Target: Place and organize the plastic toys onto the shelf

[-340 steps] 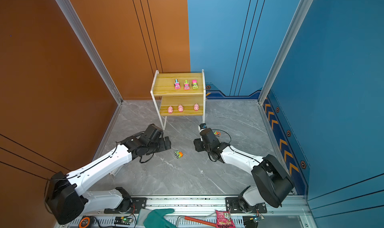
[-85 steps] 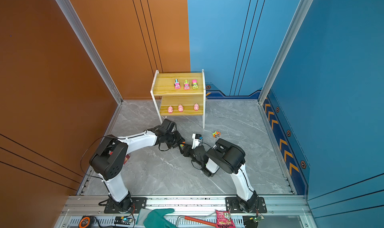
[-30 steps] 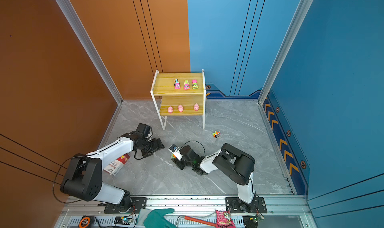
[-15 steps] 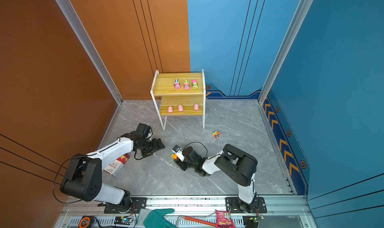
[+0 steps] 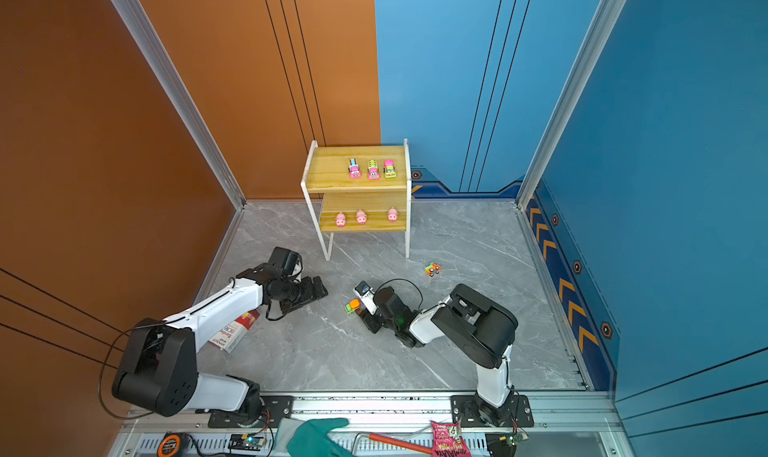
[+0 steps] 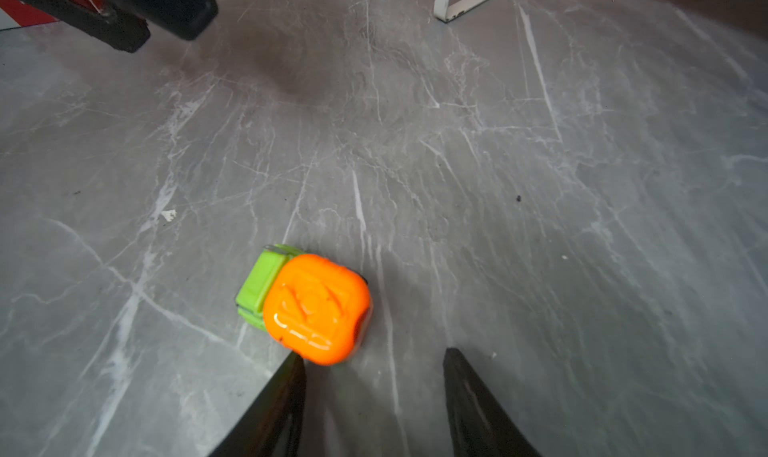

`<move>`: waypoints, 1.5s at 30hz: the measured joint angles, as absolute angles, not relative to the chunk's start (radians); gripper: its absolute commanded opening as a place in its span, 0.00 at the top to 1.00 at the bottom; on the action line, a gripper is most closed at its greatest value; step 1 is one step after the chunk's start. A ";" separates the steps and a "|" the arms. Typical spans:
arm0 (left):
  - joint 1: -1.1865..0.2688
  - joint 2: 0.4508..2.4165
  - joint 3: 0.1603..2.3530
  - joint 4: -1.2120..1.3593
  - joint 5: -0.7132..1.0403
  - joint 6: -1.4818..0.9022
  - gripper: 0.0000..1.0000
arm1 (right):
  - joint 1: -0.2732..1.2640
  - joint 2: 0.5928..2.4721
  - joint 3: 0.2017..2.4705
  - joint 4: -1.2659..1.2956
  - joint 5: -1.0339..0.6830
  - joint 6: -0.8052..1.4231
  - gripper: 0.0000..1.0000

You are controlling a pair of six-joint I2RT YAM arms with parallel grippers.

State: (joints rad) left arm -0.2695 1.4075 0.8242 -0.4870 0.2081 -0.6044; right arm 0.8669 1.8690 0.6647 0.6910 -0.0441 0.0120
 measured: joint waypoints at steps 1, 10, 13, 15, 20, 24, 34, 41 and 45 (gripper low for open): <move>-0.271 1.406 0.822 -0.488 0.205 -0.601 0.07 | 0.862 1.869 0.665 0.692 -0.044 0.012 0.46; -0.312 1.406 0.818 -0.490 0.178 -0.587 0.08 | 0.815 1.909 0.715 0.691 -0.022 0.023 0.46; -0.323 1.406 0.818 -0.490 0.169 -0.583 0.08 | 0.805 1.930 0.750 0.680 -0.020 0.023 0.46; -0.327 1.406 0.818 -0.490 0.164 -0.582 0.08 | 0.801 1.944 0.773 0.672 -0.020 0.023 0.45; -0.330 1.406 0.818 -0.490 0.153 -0.575 0.08 | 0.793 1.979 0.837 0.641 -0.020 0.022 0.43; -0.339 1.397 0.818 -0.490 0.143 -0.564 0.08 | 0.791 1.996 0.878 0.611 -0.020 0.019 0.43; -0.369 1.247 0.834 -0.510 0.112 -0.480 0.02 | 0.772 1.918 0.827 0.559 0.003 0.023 0.35; -0.386 1.179 0.957 -0.609 0.076 -0.381 0.02 | 0.769 1.749 0.744 0.561 0.039 0.077 0.34; -0.393 1.177 1.069 -0.678 0.063 -0.294 0.02 | 0.807 1.682 0.688 0.594 0.087 0.145 0.33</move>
State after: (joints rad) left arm -0.3935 1.1767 1.0687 -0.6781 0.0631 -0.2943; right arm 0.8066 1.6817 0.6884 0.5938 0.0868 0.1448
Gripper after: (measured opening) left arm 0.980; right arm 0.665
